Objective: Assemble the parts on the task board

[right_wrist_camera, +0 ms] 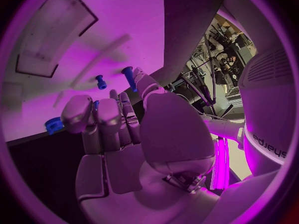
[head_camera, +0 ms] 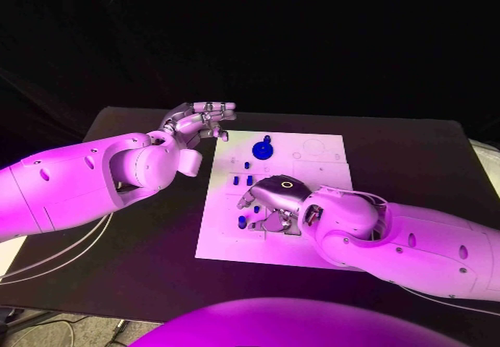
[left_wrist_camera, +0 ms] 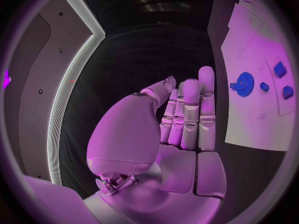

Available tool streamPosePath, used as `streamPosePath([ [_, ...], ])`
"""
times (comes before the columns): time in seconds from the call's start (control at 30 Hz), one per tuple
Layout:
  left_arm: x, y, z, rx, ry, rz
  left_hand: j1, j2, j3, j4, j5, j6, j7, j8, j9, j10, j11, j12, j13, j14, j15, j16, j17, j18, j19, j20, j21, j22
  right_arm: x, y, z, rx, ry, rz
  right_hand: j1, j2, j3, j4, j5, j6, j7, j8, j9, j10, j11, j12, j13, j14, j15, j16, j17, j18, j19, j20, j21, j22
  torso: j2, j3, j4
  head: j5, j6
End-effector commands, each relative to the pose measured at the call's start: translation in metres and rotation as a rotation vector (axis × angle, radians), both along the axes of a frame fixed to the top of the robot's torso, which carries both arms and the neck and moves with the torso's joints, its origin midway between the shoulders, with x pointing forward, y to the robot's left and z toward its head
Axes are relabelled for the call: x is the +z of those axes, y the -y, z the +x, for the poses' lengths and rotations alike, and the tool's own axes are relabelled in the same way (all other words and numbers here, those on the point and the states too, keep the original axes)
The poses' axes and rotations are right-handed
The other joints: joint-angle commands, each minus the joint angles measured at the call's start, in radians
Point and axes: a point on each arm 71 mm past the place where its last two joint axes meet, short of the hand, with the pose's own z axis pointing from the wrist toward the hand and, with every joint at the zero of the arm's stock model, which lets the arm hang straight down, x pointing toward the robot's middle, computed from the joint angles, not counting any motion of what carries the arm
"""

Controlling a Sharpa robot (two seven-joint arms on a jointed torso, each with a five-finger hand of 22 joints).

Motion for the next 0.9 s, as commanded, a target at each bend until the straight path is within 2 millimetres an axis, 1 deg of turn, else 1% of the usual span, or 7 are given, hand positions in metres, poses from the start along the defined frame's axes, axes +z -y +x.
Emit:
streamPosePath([
  [0.03, 0.001, 0.001, 0.000, -0.015, 0.003, -0.010, 0.004, 0.004, -0.004, -0.001, 0.006, -0.006, 0.002, 0.004, 0.001, -0.009, 0.000, 0.005, 0.002, -0.009, -0.001, 0.004, -0.001, 0.019, -0.001, 0.005, -0.006, -0.001, 0.017, 0.012, -0.001, -0.025, 0.063, 0.150, 0.013, 0.003, -0.011, 0.000, 0.006, 0.014, 0.006, 0.006, 0.001, 0.018, -0.004, 0.013, 0.000, -0.007, -0.005, -0.023, -0.033, 0.020, 0.001, -0.002, -0.008, -0.016, -0.001, -0.0001, -0.0020, -0.003, 0.000],
  [0.3, 0.000, -0.005, -0.001, -0.004, -0.001, -0.004, 0.003, 0.003, -0.005, -0.001, 0.006, -0.008, 0.003, 0.005, 0.001, -0.011, 0.001, 0.007, 0.002, -0.009, -0.001, 0.004, -0.002, 0.019, -0.001, 0.005, -0.006, -0.001, 0.046, 0.080, 0.009, -0.260, -0.093, 0.198, 0.001, 0.040, -0.008, 0.022, 0.011, 0.077, 0.017, 0.012, 0.004, 0.222, -0.035, 0.106, 0.019, 0.011, -0.029, -0.003, 0.004, 0.008, 0.036, -0.017, 0.021, 0.038, -0.005, -0.0031, -0.0102, -0.034, 0.010],
  [0.4, 0.000, -0.004, -0.001, -0.008, -0.002, -0.005, 0.003, 0.003, -0.005, -0.001, 0.006, -0.008, 0.003, 0.005, 0.001, -0.011, 0.001, 0.007, 0.002, -0.009, -0.001, 0.004, -0.002, 0.019, -0.001, 0.005, -0.006, -0.001, 0.048, 0.110, 0.012, -0.394, -0.179, 0.169, -0.034, 0.031, -0.024, 0.049, 0.036, 0.097, -0.002, 0.020, 0.005, 0.358, -0.065, 0.177, 0.062, 0.047, -0.051, 0.092, 0.146, -0.019, 0.104, -0.036, 0.105, 0.185, -0.007, -0.0059, -0.0144, -0.051, 0.017],
  [0.5, 0.000, -0.002, -0.002, -0.014, -0.003, -0.007, 0.003, 0.003, -0.005, -0.001, 0.006, -0.008, 0.003, 0.005, 0.001, -0.011, 0.001, 0.007, 0.002, -0.009, -0.001, 0.004, -0.002, 0.019, -0.001, 0.005, -0.006, -0.001, 0.043, 0.136, 0.011, -0.519, -0.245, 0.112, -0.095, 0.014, -0.065, 0.090, 0.117, 0.113, -0.024, 0.030, 0.007, 0.457, -0.089, 0.283, 0.145, 0.057, -0.072, 0.131, 0.194, -0.028, 0.127, -0.059, 0.134, 0.231, -0.008, -0.0080, -0.0191, -0.066, 0.025],
  [0.6, 0.001, -0.001, -0.003, -0.018, -0.003, -0.009, 0.003, 0.003, -0.005, -0.001, 0.006, -0.008, 0.003, 0.005, 0.001, -0.011, 0.001, 0.007, 0.002, -0.009, -0.001, 0.004, -0.002, 0.019, -0.001, 0.005, -0.006, -0.001, 0.037, 0.151, 0.007, -0.588, -0.281, 0.071, -0.122, 0.009, -0.109, 0.121, 0.180, 0.116, -0.035, 0.038, 0.009, 0.474, -0.099, 0.563, 0.461, 0.062, -0.088, 0.172, 0.250, -0.034, 0.136, -0.067, 0.149, 0.253, -0.008, -0.0089, -0.0245, -0.070, 0.027],
  [0.73, 0.001, 0.000, -0.004, -0.023, -0.004, -0.010, 0.003, 0.003, -0.005, -0.001, 0.006, -0.008, 0.003, 0.005, 0.001, -0.011, 0.001, 0.007, 0.002, -0.009, -0.001, 0.004, -0.002, 0.019, -0.001, 0.005, -0.006, -0.001, 0.028, 0.163, 0.000, -0.647, -0.301, 0.012, -0.122, 0.041, -0.182, 0.175, 0.187, 0.119, -0.043, 0.061, 0.018, 0.449, -0.093, 0.953, 0.920, 0.066, -0.083, 0.238, 0.353, -0.035, 0.139, -0.074, 0.161, 0.272, -0.009, -0.0097, -0.0305, -0.078, 0.029],
  [0.9, 0.000, 0.001, -0.004, -0.027, -0.006, -0.011, 0.003, 0.003, -0.006, -0.001, 0.006, -0.008, 0.003, 0.006, 0.001, -0.011, 0.001, 0.009, 0.002, -0.010, 0.000, 0.004, -0.003, 0.019, -0.001, 0.005, -0.006, -0.001, 0.019, 0.170, -0.004, -0.677, -0.299, -0.034, -0.128, 0.059, -0.231, 0.218, 0.189, 0.111, -0.033, 0.073, 0.024, 0.435, -0.093, 1.023, 1.028, 0.067, -0.077, 0.257, 0.387, -0.035, 0.138, -0.069, 0.162, 0.274, -0.010, -0.0100, -0.0300, -0.085, 0.029],
])
